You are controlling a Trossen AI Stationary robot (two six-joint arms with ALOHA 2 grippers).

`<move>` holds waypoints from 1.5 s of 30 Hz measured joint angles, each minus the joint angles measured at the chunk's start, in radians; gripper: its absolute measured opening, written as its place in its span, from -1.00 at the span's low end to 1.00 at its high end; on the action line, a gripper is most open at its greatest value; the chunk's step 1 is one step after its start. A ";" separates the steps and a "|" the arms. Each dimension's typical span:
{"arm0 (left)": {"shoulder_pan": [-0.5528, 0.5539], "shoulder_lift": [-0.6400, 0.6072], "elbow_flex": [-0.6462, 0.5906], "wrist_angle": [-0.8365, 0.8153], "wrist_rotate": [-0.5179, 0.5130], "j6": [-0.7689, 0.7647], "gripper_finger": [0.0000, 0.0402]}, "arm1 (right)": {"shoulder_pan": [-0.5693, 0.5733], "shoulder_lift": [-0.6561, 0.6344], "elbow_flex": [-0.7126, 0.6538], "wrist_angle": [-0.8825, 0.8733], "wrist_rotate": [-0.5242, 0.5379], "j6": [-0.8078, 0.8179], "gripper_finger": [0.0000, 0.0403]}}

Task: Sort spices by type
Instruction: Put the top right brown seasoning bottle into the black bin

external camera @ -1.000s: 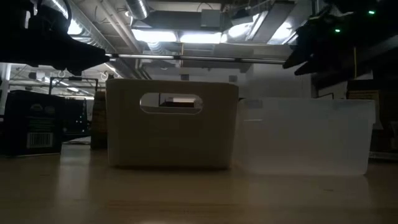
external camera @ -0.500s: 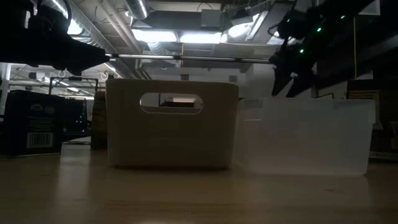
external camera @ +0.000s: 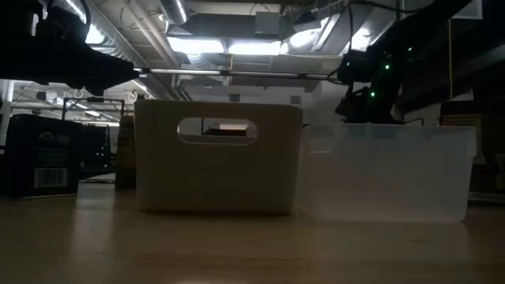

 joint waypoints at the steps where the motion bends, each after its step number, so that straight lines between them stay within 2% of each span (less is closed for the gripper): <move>1: 0.000 0.000 0.000 0.000 0.000 0.000 -0.17 | 0.000 0.013 0.000 0.000 0.000 0.000 0.46; 5: 0.000 0.000 0.000 0.000 0.000 0.000 -0.17 | 0.000 0.060 0.000 0.000 -0.001 0.000 0.46; 10: 0.000 0.000 0.000 0.000 0.000 0.000 -0.17 | 0.000 0.105 0.000 0.000 -0.059 -0.001 0.46; 20: 0.000 0.000 0.000 0.000 0.000 0.000 -0.17 | 0.000 0.165 0.000 -0.002 -0.052 -0.004 0.45; 24: 0.000 0.000 0.000 0.000 0.000 0.000 -0.17 | 0.000 0.165 0.000 -0.002 -0.052 -0.008 0.32; 30: 0.000 0.000 0.000 0.000 0.000 0.000 -0.17 | 0.000 0.164 0.001 0.005 -0.052 -0.009 -0.07; 34: 0.000 0.000 0.000 0.000 0.000 0.000 -0.17 | 0.000 0.164 0.007 -0.002 -0.052 -0.010 -0.07; 39: 0.000 0.000 0.000 0.000 0.000 0.000 -0.17 | 0.000 0.164 0.076 -0.040 -0.072 -0.035 -0.07; 45: 0.000 0.000 0.000 0.000 0.000 0.000 -0.17 | 0.000 0.164 0.247 -0.163 -0.078 -0.057 -0.07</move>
